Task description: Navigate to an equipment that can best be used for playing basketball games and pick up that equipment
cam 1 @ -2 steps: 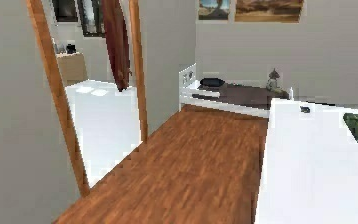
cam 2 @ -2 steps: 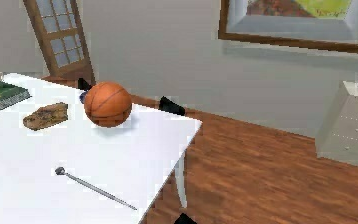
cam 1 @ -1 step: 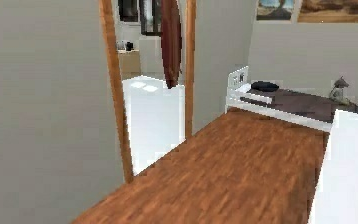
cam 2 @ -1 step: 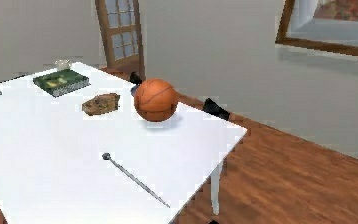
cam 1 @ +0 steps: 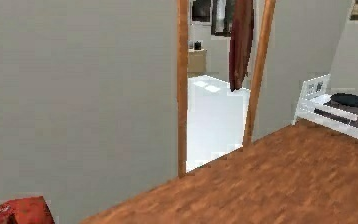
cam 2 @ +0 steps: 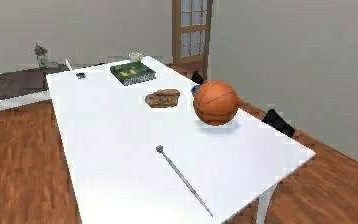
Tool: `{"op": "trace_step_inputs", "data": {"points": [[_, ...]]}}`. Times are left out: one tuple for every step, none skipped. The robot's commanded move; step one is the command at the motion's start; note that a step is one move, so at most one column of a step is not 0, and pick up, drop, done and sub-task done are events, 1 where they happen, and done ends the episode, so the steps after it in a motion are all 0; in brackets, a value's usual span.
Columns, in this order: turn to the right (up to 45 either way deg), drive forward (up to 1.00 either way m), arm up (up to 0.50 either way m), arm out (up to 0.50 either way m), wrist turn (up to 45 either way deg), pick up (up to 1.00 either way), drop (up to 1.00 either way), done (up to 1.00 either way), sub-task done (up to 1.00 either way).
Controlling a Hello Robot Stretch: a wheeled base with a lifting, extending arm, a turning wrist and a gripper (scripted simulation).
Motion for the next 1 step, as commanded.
{"op": "trace_step_inputs", "data": {"points": [[0.0,0.20,0.00,0.00,0.0,0.00,0.00,0.00,0.00]]}}
